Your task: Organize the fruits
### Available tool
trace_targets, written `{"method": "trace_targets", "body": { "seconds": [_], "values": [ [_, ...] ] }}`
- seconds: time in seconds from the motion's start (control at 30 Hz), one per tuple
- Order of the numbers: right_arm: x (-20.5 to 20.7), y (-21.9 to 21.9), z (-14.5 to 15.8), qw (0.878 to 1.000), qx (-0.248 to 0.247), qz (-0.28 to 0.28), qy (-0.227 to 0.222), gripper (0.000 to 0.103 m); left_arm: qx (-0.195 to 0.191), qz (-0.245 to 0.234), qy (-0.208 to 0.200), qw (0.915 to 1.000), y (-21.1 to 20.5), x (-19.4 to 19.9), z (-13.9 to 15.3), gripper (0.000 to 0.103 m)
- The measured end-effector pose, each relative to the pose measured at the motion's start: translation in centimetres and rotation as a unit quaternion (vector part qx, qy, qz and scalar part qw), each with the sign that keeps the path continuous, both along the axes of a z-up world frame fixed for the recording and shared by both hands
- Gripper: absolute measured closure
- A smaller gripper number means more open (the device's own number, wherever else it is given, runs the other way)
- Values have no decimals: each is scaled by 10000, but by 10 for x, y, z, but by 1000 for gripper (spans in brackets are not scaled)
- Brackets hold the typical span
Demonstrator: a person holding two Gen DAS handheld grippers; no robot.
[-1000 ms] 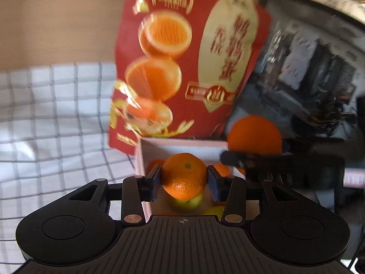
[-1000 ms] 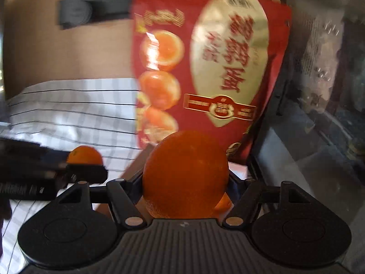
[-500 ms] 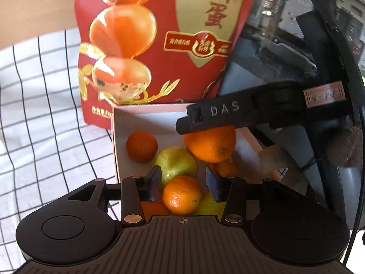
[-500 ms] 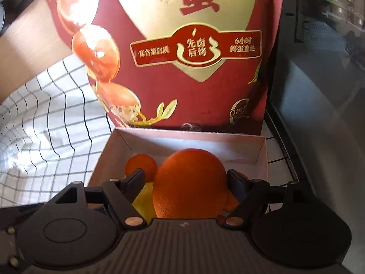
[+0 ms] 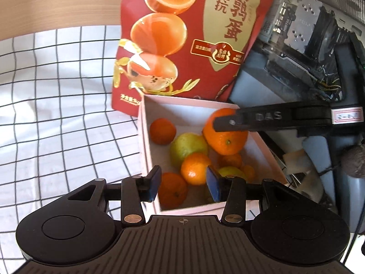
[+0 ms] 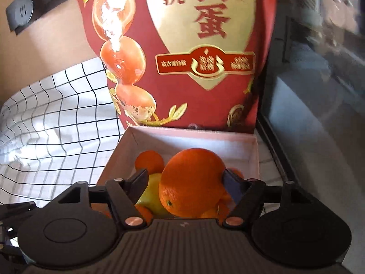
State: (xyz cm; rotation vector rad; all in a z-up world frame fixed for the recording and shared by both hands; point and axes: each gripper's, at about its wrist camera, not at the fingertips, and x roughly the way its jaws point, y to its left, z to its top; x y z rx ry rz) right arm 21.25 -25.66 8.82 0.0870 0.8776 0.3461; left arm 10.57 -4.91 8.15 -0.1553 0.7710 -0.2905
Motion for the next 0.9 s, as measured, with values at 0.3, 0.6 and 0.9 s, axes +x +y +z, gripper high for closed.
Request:
{"method": "trace_targets", "body": {
  "seconds": [0.3,0.6,0.9],
  "values": [
    [-16,-25,-5,9981,528,-41,329,30,0,131,-117,9998,12,-25,3,55],
    [-51,-38,24,9985,435,-196,-273,30,233,401,-221,9987,51,-65,-3,55],
    [-164,40,3,9943,-455,-232,-940,18,953,638,-176,9932,65,-112,-39,55]
  ]
}}
